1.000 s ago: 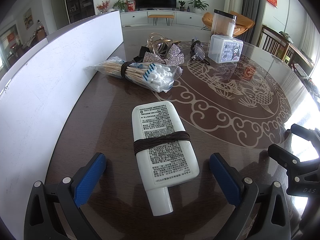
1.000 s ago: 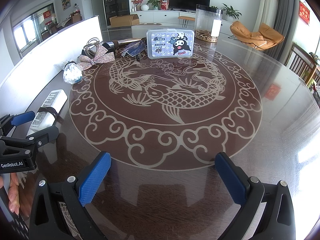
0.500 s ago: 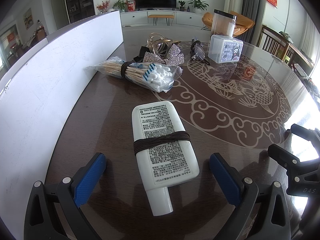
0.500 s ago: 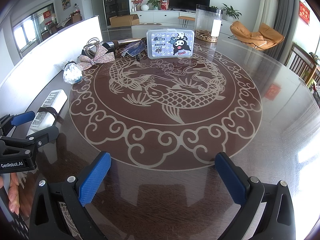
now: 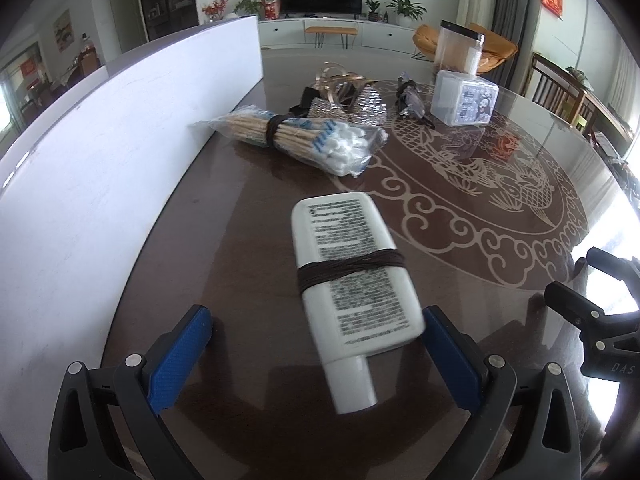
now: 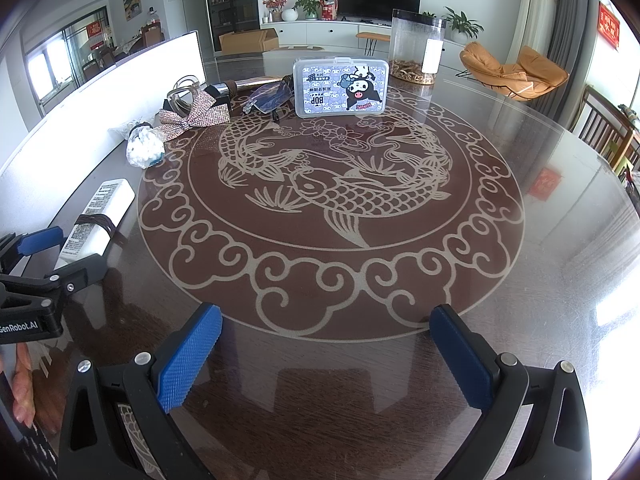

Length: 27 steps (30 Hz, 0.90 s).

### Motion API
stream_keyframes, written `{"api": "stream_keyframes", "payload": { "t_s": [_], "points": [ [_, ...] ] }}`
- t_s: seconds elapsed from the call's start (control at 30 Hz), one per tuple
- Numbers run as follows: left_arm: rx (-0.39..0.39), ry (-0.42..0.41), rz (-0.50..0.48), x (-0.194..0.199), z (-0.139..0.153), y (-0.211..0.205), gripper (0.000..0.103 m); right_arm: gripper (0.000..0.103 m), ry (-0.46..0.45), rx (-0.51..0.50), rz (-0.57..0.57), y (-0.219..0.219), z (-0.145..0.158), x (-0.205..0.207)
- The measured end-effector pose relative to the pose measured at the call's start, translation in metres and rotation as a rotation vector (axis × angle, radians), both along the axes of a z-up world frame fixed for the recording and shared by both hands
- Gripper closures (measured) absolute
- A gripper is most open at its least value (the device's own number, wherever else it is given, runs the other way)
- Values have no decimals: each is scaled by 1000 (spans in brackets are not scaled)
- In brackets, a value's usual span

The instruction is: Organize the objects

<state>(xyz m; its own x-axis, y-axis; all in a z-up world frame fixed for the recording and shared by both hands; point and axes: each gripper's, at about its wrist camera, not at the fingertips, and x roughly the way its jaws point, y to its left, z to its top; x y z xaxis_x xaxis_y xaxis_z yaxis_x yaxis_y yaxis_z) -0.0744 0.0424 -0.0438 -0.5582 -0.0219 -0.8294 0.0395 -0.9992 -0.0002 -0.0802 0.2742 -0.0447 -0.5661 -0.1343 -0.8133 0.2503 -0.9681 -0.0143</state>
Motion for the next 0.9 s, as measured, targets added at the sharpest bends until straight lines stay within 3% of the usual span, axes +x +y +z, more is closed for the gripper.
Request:
{"api": "stream_keyframes", "payload": {
  "t_s": [0.33,0.63,0.67,0.7,0.73,0.77,0.9],
  "points": [
    [-1,-8,103,6,-1,-20,0,0,0,0,0,0,0,0],
    [-6,2,-13,-16,-1,-1,0,0,0,0,0,0,0,0],
    [-8,19,-16,-14,1,-1,15,0,0,0,0,0,0,0],
    [-13,41,-20,-10,4,-1,37,0,0,0,0,0,0,0],
    [-20,54,-35,-5,6,0,45,0,-1,-2,2,0,0,-1],
    [-33,52,-36,-3,7,0,49,0,-9,0,16,-1,1,-2],
    [-13,39,14,6,9,-9,49,0,-66,-55,175,-25,12,-35]
  ]
}}
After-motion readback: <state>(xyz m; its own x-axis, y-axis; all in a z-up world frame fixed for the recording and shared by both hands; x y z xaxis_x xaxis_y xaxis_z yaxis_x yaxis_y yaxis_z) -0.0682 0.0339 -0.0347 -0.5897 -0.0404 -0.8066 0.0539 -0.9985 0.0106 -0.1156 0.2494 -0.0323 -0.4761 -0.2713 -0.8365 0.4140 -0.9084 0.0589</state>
